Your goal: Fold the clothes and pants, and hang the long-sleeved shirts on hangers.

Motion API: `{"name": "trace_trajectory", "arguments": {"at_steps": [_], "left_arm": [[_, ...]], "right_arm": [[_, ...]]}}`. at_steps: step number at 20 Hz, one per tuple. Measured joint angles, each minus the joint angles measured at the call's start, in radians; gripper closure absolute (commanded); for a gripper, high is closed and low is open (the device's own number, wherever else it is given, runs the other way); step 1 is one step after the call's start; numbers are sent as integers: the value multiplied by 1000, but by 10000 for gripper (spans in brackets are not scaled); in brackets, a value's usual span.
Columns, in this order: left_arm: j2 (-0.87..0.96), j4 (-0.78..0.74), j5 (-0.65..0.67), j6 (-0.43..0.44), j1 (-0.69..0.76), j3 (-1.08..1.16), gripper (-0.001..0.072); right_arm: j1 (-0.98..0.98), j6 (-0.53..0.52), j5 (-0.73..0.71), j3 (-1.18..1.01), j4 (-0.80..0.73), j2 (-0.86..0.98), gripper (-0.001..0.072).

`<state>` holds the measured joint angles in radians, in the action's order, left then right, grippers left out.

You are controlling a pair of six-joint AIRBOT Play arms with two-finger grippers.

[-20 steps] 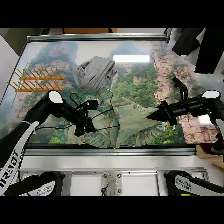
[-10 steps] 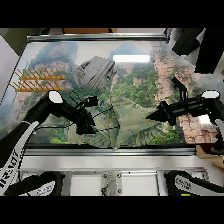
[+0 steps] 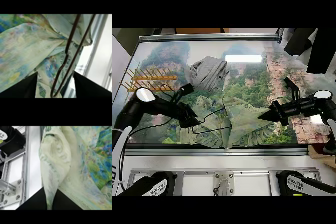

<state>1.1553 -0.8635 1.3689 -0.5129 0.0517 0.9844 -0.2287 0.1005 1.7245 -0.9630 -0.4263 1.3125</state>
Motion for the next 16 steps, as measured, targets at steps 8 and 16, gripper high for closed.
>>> {"name": "trace_trajectory", "arguments": {"at_steps": [8,16], "left_arm": [[-272,-38,-111,-411,-156,-8,283],[-378,-149,-332,-1003,193,-230,290]], "right_arm": [[-8,31,-104,-37,66,-135,711],[-14,43,-189,-41,137,-217,710]]}}
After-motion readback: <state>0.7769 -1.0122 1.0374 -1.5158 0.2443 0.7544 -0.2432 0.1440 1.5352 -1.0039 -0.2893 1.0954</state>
